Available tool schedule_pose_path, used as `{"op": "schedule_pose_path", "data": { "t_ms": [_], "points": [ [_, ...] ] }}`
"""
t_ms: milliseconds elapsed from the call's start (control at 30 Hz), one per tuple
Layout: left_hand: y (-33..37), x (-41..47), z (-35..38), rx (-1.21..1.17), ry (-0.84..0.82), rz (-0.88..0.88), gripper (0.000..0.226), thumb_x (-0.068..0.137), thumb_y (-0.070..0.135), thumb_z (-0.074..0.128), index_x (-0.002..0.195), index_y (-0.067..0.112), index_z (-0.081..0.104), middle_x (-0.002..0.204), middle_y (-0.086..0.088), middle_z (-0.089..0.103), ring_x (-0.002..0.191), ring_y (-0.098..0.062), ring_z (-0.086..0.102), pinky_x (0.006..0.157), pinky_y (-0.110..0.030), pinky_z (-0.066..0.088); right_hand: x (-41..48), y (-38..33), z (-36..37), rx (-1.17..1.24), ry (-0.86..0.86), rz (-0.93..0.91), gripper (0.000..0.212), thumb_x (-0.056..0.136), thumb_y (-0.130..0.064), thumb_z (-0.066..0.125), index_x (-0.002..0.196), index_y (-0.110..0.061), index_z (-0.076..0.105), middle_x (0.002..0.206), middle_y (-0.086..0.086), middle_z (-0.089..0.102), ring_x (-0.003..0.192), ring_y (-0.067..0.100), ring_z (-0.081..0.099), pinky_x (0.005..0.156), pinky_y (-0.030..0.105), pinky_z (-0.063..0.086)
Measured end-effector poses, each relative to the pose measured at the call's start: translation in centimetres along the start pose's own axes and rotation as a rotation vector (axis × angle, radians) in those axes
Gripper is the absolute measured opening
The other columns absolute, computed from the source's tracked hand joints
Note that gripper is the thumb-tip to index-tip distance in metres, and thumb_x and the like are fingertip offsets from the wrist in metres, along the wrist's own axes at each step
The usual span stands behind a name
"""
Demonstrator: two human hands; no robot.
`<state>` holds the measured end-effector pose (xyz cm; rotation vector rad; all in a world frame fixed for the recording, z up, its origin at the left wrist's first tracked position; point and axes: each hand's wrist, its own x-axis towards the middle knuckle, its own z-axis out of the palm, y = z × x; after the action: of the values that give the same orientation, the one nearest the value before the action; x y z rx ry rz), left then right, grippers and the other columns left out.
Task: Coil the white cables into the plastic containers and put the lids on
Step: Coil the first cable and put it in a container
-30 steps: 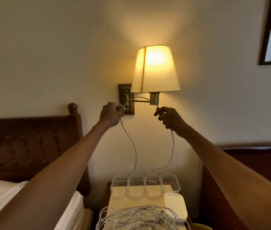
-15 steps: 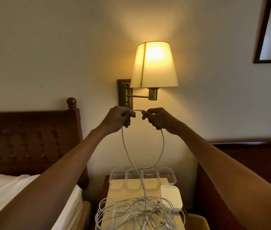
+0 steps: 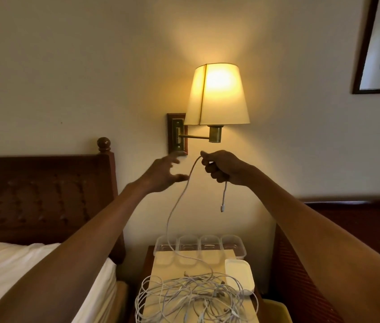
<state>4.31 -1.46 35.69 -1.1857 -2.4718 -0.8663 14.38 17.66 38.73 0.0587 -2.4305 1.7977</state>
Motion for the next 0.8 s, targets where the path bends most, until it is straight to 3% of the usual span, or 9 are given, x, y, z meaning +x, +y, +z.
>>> {"op": "schedule_pose_path", "data": {
  "t_ms": [100, 167, 300, 400, 467, 533, 633, 733, 800],
  "points": [
    [1.8, 0.0, 0.5, -0.124, -0.012, 0.111, 0.019, 0.096, 0.021, 0.062, 0.113, 0.014, 0.066, 0.097, -0.002, 0.073, 0.089, -0.008, 0.069, 0.089, -0.035, 0.056, -0.1, -0.8, 0.7, -0.014, -0.002, 0.005, 0.033, 0.105, -0.033, 0.038, 0.085, -0.009, 0.049, 0.05, -0.006, 0.036, 0.039, 0.006, 0.026, 0.037, 0.018, 0.025],
    [1.8, 0.0, 0.3, -0.154, 0.043, 0.141, 0.013, 0.099, 0.011, 0.055, 0.101, 0.013, 0.068, 0.08, 0.005, 0.069, 0.073, -0.006, 0.068, 0.078, -0.029, 0.056, -0.4, -0.9, 0.8, -0.052, 0.028, -0.011, 0.033, 0.105, -0.033, 0.039, 0.086, -0.008, 0.051, 0.052, -0.005, 0.037, 0.038, 0.005, 0.028, 0.037, 0.017, 0.026],
    [0.8, 0.1, -0.8, -0.051, 0.214, 0.127, 0.017, 0.101, 0.011, 0.052, 0.101, 0.013, 0.069, 0.075, 0.007, 0.063, 0.071, -0.01, 0.065, 0.072, -0.028, 0.053, -1.2, -0.2, 0.7, -0.085, 0.051, -0.008, 0.034, 0.104, -0.035, 0.041, 0.089, -0.008, 0.054, 0.06, -0.001, 0.038, 0.04, 0.004, 0.03, 0.039, 0.017, 0.029],
    [-0.9, 0.3, -1.6, -0.005, 0.356, -0.007, 0.02, 0.102, 0.015, 0.05, 0.098, 0.011, 0.069, 0.076, 0.0, 0.065, 0.073, -0.02, 0.067, 0.069, -0.034, 0.055, -1.5, 0.1, 0.4, -0.023, 0.027, 0.047, 0.032, 0.103, -0.035, 0.043, 0.088, -0.009, 0.054, 0.059, -0.002, 0.04, 0.041, 0.005, 0.029, 0.038, 0.017, 0.027],
    [-1.9, 0.4, -1.8, 0.026, 0.357, -0.117, 0.02, 0.101, 0.01, 0.048, 0.096, 0.011, 0.067, 0.084, -0.008, 0.068, 0.074, -0.026, 0.068, 0.069, -0.04, 0.058, -1.6, 0.1, 0.3, 0.011, -0.015, 0.085, 0.032, 0.103, -0.035, 0.042, 0.086, -0.01, 0.052, 0.056, -0.004, 0.039, 0.041, 0.005, 0.027, 0.036, 0.017, 0.026],
    [-2.4, 0.2, -1.4, 0.054, 0.271, -0.199, 0.021, 0.101, 0.005, 0.046, 0.095, 0.014, 0.065, 0.093, -0.009, 0.067, 0.072, -0.025, 0.067, 0.062, -0.037, 0.058, -1.7, -0.3, 0.4, 0.096, -0.061, 0.09, 0.032, 0.104, -0.035, 0.039, 0.085, -0.012, 0.05, 0.055, -0.006, 0.038, 0.041, 0.005, 0.025, 0.036, 0.016, 0.025],
    [-2.1, 0.0, 0.0, 0.056, -0.005, -0.25, 0.025, 0.101, 0.008, 0.048, 0.094, 0.018, 0.069, 0.104, -0.002, 0.063, 0.075, -0.014, 0.058, 0.058, -0.021, 0.044, -1.6, -1.2, 0.8, 0.31, -0.029, 0.041, 0.03, 0.105, -0.031, 0.038, 0.087, -0.012, 0.051, 0.055, -0.006, 0.038, 0.041, 0.005, 0.027, 0.035, 0.017, 0.027],
    [-0.3, -0.8, 1.3, -0.043, -0.37, -0.265, 0.021, 0.103, 0.017, 0.05, 0.101, 0.02, 0.071, 0.089, -0.004, 0.061, 0.061, -0.01, 0.047, 0.049, -0.019, 0.038, -1.1, -1.6, 1.5, 0.486, 0.057, 0.048, 0.025, 0.105, -0.026, 0.038, 0.103, -0.007, 0.053, 0.056, -0.004, 0.039, 0.04, 0.004, 0.029, 0.035, 0.016, 0.026],
    [1.8, -1.5, 1.8, -0.037, -0.488, -0.189, 0.021, 0.103, 0.024, 0.05, 0.108, 0.02, 0.071, 0.08, -0.004, 0.058, 0.057, -0.01, 0.043, 0.048, -0.019, 0.037, -0.7, -1.2, 1.9, 0.561, 0.13, 0.067, 0.026, 0.106, -0.024, 0.036, 0.113, -0.004, 0.052, 0.057, -0.003, 0.041, 0.04, 0.005, 0.031, 0.034, 0.016, 0.026]
  ]
}}
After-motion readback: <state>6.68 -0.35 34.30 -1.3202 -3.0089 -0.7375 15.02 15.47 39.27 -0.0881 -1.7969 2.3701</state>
